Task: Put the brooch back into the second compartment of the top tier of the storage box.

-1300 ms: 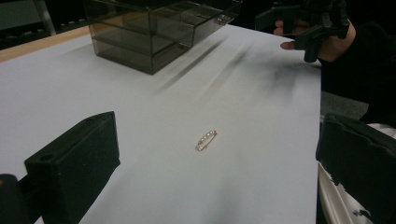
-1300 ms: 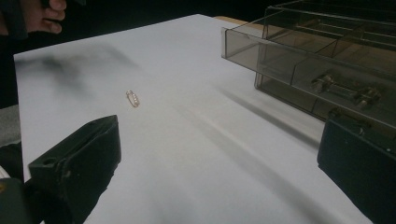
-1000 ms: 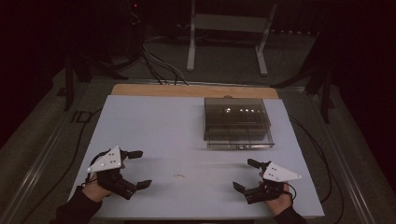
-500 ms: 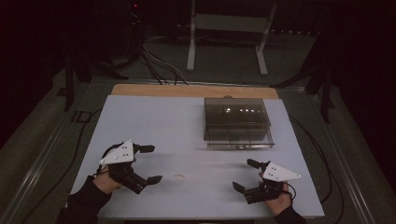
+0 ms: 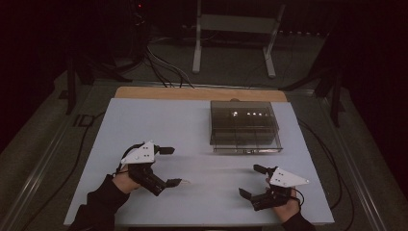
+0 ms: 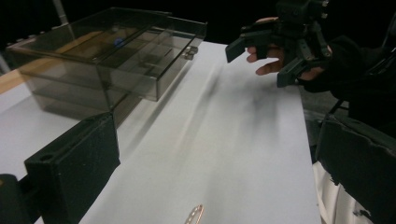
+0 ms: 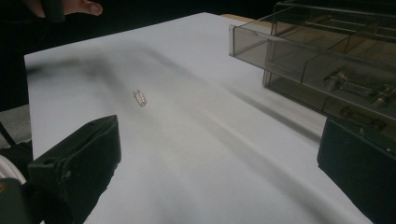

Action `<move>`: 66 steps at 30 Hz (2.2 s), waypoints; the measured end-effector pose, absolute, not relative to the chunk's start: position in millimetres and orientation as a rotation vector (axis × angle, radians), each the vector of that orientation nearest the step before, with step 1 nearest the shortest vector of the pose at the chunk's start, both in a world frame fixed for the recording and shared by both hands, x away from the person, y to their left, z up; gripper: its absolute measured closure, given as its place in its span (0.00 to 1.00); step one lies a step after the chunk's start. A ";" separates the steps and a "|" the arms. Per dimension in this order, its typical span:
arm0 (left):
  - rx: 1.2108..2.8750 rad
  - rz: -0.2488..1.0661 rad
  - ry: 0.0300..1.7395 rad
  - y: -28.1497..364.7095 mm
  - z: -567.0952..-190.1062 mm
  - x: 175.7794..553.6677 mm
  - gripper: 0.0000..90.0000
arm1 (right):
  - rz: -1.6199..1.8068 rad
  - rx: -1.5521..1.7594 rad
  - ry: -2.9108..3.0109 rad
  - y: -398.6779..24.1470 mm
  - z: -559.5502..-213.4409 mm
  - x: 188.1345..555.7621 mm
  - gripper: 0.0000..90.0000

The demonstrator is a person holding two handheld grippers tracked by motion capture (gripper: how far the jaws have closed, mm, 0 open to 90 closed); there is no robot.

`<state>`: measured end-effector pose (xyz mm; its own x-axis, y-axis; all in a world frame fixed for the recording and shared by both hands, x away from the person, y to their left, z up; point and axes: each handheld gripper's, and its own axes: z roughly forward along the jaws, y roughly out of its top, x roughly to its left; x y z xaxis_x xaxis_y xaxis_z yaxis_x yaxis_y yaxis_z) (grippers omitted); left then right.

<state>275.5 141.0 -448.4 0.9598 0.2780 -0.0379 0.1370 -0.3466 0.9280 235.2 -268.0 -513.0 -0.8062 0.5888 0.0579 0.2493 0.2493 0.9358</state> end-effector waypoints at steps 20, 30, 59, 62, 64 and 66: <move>1.974 0.076 0.275 107.2 -474.8 286.6 0.01 | 1.591 0.785 2.229 -268.5 -513.6 235.7 0.00; 2.030 0.043 0.286 101.8 -499.5 291.2 0.01 | 1.590 0.778 2.238 -268.1 -513.7 235.5 0.00; 2.282 0.086 0.356 108.4 -531.7 296.3 0.62 | 1.586 0.775 2.249 -266.6 -513.9 235.2 0.00; 2.306 0.085 0.345 106.6 -533.9 297.3 0.68 | 1.592 0.777 2.249 -266.5 -513.8 235.2 0.00; 2.312 0.087 0.343 106.2 -534.6 297.9 0.72 | 1.590 0.777 2.249 -266.4 -513.9 235.4 0.00; 2.317 0.093 0.338 105.2 -534.8 298.4 0.76 | 1.589 0.776 2.251 -266.2 -513.9 235.0 0.00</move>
<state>298.4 105.2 -534.8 0.9621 0.2702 -0.0365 0.2134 -0.6629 0.7176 235.0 -266.2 -513.9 -0.8171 0.5711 0.0785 0.2650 0.2512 0.9309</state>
